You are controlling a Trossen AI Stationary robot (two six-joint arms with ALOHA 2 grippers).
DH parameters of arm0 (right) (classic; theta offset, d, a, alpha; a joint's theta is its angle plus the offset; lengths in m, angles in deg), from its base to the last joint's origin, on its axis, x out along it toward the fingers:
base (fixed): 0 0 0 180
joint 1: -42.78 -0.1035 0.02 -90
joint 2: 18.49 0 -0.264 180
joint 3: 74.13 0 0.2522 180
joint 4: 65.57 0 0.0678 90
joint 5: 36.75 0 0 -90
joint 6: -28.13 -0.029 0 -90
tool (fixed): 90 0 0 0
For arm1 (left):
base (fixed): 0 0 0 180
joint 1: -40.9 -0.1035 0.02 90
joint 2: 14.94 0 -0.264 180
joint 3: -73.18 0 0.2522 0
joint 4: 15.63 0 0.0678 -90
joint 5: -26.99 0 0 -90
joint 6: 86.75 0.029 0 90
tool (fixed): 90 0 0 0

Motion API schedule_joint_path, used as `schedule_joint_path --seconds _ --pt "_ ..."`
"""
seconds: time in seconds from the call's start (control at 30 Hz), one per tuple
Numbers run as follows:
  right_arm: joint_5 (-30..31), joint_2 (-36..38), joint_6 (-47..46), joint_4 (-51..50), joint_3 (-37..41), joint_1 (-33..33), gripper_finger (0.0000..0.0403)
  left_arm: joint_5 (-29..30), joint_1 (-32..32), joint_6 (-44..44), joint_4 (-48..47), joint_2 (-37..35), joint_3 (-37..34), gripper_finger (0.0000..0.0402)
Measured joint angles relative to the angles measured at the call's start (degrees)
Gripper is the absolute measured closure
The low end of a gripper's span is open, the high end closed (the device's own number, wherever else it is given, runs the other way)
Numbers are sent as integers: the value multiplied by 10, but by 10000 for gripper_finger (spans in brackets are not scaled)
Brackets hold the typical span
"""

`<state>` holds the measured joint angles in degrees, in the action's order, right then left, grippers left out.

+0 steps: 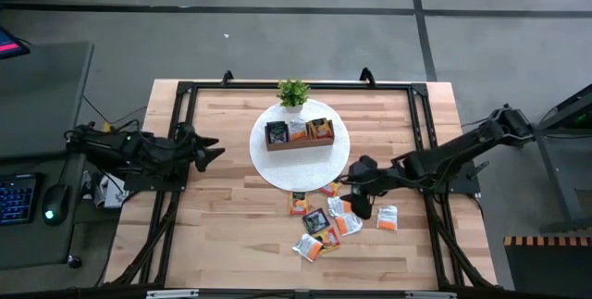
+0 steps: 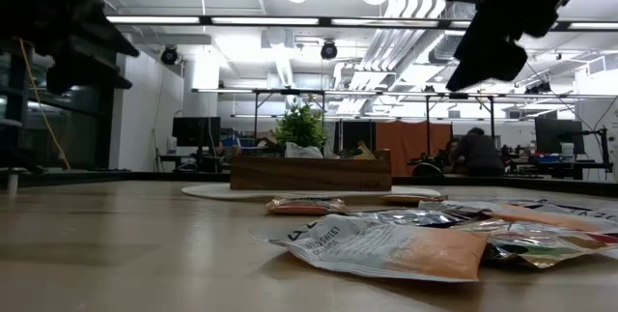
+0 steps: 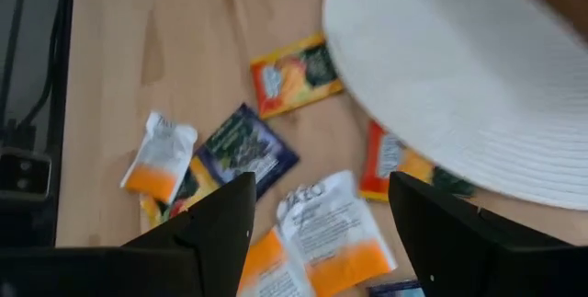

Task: Pick & Place Tea
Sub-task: Put the orange tea bag into the right section of the wooden organizer

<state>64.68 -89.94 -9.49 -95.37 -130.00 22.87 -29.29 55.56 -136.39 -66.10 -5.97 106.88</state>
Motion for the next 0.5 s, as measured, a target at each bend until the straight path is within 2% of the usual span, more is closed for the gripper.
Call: schedule_joint_path --seconds 0.27,0.5 --pt "-73 -123 12 104 -8 22 158 -3 0 -16 -4 0 -29 105" --pt "-90 -243 106 88 -109 50 158 -4 0 16 -8 0 -29 105"
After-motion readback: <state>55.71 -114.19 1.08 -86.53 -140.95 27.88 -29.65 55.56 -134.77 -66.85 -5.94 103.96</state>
